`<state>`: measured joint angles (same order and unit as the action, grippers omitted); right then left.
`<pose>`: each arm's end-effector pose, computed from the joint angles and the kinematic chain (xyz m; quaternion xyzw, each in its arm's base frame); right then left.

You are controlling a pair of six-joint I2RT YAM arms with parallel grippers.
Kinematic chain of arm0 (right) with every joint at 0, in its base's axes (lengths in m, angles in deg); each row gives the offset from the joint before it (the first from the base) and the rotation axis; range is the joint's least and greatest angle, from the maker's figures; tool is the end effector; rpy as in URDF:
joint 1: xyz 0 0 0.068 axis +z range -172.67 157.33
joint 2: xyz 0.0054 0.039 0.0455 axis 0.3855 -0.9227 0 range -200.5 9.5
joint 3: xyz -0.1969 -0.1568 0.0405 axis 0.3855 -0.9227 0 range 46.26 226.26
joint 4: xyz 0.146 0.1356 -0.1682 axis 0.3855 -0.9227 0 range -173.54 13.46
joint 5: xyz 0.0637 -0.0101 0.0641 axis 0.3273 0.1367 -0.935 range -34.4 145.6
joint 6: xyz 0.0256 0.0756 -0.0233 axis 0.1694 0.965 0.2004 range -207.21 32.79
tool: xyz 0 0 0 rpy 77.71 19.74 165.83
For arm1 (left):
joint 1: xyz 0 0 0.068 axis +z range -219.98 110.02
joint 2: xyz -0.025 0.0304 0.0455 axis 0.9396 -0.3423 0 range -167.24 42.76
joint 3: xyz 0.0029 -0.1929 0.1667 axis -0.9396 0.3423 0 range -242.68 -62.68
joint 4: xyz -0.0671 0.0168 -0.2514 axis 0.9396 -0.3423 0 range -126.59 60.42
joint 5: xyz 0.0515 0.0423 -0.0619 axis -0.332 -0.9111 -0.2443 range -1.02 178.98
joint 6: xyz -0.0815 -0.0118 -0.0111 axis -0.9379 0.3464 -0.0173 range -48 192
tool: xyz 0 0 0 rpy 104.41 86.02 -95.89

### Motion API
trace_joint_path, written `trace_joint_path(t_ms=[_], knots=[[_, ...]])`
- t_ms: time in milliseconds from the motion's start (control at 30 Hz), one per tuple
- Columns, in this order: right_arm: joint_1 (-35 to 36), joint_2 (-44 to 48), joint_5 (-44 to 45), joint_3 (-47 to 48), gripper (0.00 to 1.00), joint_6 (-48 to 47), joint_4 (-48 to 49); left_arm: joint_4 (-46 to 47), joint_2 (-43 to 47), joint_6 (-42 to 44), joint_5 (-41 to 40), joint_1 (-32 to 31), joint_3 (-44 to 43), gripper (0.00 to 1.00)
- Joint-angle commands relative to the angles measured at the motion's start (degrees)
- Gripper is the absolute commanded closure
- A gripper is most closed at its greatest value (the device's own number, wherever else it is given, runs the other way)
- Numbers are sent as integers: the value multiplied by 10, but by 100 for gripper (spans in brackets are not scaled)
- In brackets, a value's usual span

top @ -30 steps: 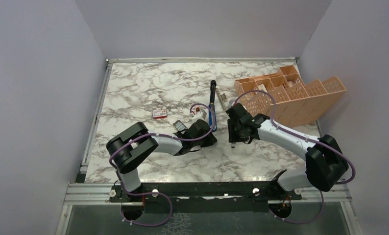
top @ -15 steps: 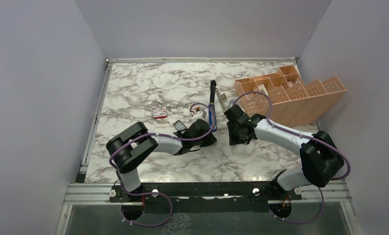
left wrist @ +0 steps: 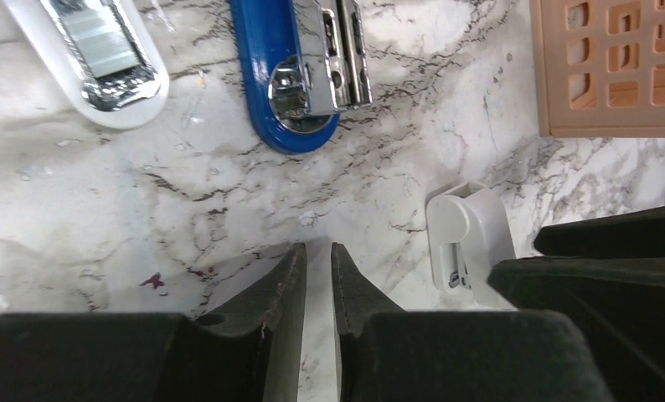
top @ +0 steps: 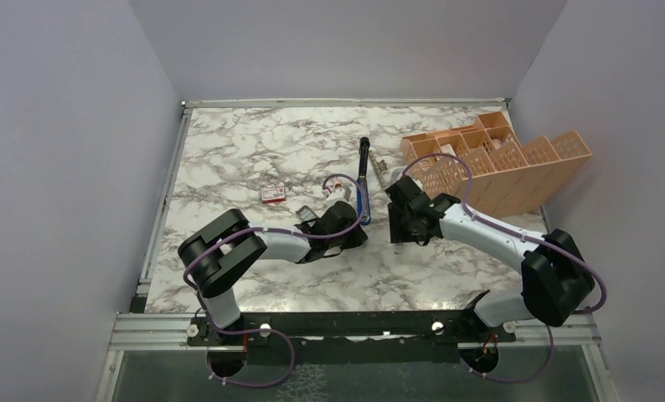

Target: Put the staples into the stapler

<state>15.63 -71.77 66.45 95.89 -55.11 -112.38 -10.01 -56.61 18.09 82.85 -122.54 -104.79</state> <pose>0.2264 0.1615 0.1447 -0.0344 0.9759 0.0362 0.2123 0.2240 -0.2796 0.0934 -0.0341 0.8960 -0.3239 0.3019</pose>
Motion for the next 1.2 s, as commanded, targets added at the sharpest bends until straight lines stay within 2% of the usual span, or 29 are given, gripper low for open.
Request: trace_joint_path(t_ms=[0,133,267,433,567,800,1067,1167], knots=[[-1,21,29,32,51,-4,0,-60,26,28,-44,7,-10,80],[-1,27,21,63,46,-34,28,-83,53,34,-59,14,-8,75],[-1,8,41,132,36,-73,71,-108,97,43,-76,25,-1,71],[-2,-82,93,260,26,-106,104,-163,139,43,-109,30,-9,71],[-3,-164,142,350,22,-130,142,-167,165,36,-107,32,6,69],[-20,-285,151,490,22,-136,117,-162,200,28,-83,34,25,67],[-37,-344,142,546,31,-150,73,-150,204,29,-65,35,33,66],[-40,-346,124,542,37,-157,71,-139,199,29,-55,35,35,65]])
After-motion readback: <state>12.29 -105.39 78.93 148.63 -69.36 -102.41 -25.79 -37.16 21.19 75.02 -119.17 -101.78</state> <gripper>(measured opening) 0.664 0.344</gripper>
